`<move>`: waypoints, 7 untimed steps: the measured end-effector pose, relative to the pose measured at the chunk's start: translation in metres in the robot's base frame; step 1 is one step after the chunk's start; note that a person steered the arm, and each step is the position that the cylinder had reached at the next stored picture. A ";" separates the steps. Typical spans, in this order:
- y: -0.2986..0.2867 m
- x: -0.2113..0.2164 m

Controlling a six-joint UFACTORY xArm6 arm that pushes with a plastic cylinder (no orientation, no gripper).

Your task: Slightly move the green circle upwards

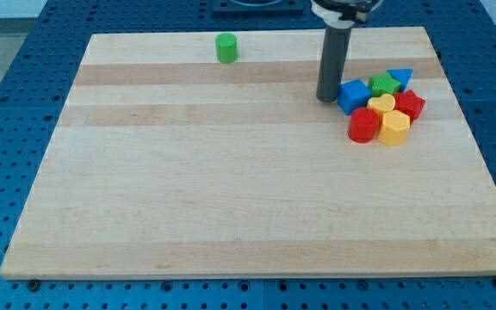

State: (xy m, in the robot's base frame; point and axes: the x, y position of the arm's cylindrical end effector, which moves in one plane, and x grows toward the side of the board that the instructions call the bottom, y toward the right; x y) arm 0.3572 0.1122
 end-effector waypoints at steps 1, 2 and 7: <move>0.019 0.000; -0.016 -0.002; -0.236 -0.076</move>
State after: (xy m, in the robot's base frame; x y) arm 0.2808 -0.1235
